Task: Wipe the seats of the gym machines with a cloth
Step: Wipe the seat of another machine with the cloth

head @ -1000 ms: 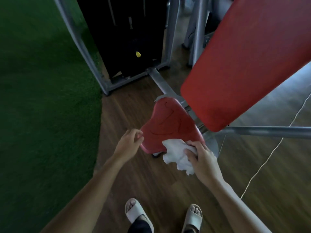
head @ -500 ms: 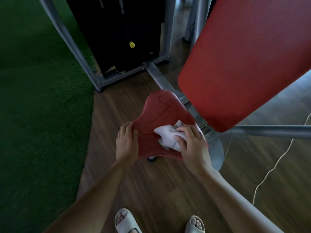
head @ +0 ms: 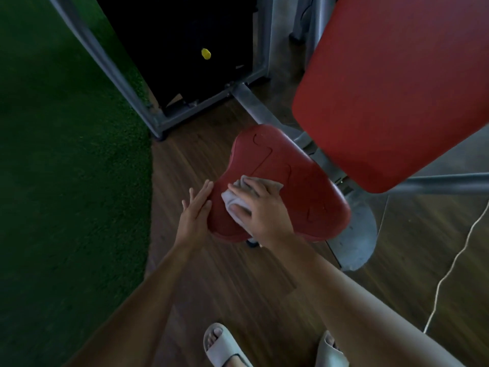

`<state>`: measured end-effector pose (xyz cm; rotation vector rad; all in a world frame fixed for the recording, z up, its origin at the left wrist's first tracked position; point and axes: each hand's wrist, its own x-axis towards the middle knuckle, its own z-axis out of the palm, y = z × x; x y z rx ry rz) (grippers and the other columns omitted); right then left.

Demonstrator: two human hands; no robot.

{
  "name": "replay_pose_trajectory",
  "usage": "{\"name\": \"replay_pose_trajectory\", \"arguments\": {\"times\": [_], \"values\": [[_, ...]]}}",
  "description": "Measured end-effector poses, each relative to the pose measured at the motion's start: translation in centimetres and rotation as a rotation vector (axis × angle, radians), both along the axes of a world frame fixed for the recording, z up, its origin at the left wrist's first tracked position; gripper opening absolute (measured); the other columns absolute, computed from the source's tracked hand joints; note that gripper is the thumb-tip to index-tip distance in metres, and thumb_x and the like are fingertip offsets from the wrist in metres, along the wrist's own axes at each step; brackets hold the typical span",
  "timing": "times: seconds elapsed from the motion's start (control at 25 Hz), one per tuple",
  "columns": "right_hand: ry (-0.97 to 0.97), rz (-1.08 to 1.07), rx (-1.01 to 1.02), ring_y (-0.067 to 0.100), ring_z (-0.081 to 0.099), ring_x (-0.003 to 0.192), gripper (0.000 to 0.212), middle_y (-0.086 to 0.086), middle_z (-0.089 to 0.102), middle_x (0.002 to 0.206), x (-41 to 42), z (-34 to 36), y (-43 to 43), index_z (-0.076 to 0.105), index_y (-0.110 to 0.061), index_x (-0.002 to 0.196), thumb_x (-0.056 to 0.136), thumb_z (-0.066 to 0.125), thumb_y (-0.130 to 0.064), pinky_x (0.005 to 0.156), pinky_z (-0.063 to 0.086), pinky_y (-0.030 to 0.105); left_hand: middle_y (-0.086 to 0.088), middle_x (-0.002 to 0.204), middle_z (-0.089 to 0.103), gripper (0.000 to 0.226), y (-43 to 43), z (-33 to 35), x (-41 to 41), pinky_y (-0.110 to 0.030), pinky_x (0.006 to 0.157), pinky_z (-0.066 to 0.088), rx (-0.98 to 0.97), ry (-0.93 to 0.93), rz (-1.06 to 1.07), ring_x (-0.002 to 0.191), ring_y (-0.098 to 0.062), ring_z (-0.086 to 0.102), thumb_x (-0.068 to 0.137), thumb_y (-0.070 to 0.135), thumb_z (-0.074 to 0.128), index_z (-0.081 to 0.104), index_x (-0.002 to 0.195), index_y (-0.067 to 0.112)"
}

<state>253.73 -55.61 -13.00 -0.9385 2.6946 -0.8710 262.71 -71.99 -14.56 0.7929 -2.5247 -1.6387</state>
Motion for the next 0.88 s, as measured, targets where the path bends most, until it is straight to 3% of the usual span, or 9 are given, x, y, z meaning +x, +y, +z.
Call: {"name": "replay_pose_trajectory", "arguments": {"times": [0.12, 0.24, 0.44, 0.6, 0.76, 0.88], "values": [[0.033, -0.048, 0.071, 0.028, 0.048, 0.129, 0.04, -0.001, 0.055, 0.141, 0.7, 0.4, -1.7, 0.063, -0.036, 0.131, 0.092, 0.06, -0.043, 0.099, 0.047, 0.05, 0.022, 0.16, 0.024, 0.046, -0.7, -0.6, 0.3, -0.03, 0.117, -0.017, 0.004, 0.001, -0.041, 0.153, -0.011, -0.007, 0.11, 0.017, 0.033, 0.035, 0.153, 0.031], [0.087, 0.024, 0.05, 0.026, 0.048, 0.128, 0.04, -0.002, 0.052, 0.142, 3.5, 0.7, 0.3, 0.062, -0.034, 0.131, 0.093, 0.055, -0.044, 0.099, 0.048, 0.045, 0.024, 0.16, 0.025, 0.045, -1.3, -0.7, 0.3, -0.032, 0.117, -0.018, 0.018, 0.011, -0.077, 0.152, -0.008, -0.009, 0.11, 0.021, 0.033, 0.035, 0.152, 0.037], [0.071, -0.082, 0.174, 0.033, 0.057, 0.113, 0.033, 0.001, 0.059, 0.135, 0.3, 0.4, -3.6, 0.068, -0.03, 0.123, 0.093, 0.059, -0.039, 0.093, 0.05, 0.05, 0.022, 0.157, 0.029, 0.048, -1.8, -0.4, -0.3, -0.038, 0.119, -0.02, 0.142, 0.001, -0.054, 0.152, -0.008, -0.007, 0.108, 0.01, 0.035, 0.04, 0.147, 0.038], [0.086, -0.101, 0.146, 0.027, 0.049, 0.124, 0.035, -0.005, 0.053, 0.14, 1.8, 0.2, -2.8, 0.064, -0.034, 0.128, 0.095, 0.057, -0.044, 0.097, 0.048, 0.045, 0.031, 0.151, 0.031, 0.046, -2.1, -0.3, -0.3, -0.038, 0.119, -0.018, 0.159, 0.005, -0.067, 0.152, -0.01, -0.005, 0.108, 0.013, 0.035, 0.04, 0.144, 0.041], [0.099, 0.011, 0.116, 0.02, 0.044, 0.128, 0.039, -0.005, 0.051, 0.141, 3.4, 0.7, 0.0, 0.062, -0.031, 0.132, 0.096, 0.056, -0.046, 0.097, 0.051, 0.041, 0.028, 0.152, 0.034, 0.044, -2.1, -0.9, 0.1, -0.039, 0.125, -0.006, 0.129, 0.026, -0.076, 0.153, -0.01, 0.006, 0.106, 0.024, 0.039, 0.041, 0.147, 0.039], [0.042, -0.14, 0.163, 0.027, 0.05, 0.121, 0.038, -0.002, 0.055, 0.138, 1.0, 0.6, -2.2, 0.066, -0.028, 0.127, 0.094, 0.055, -0.045, 0.093, 0.053, 0.045, 0.012, 0.154, 0.041, 0.047, -1.5, -1.6, -0.1, -0.043, 0.124, 0.022, 0.09, 0.112, -0.021, 0.148, -0.01, 0.029, 0.101, 0.03, 0.04, 0.044, 0.148, 0.027]]}}
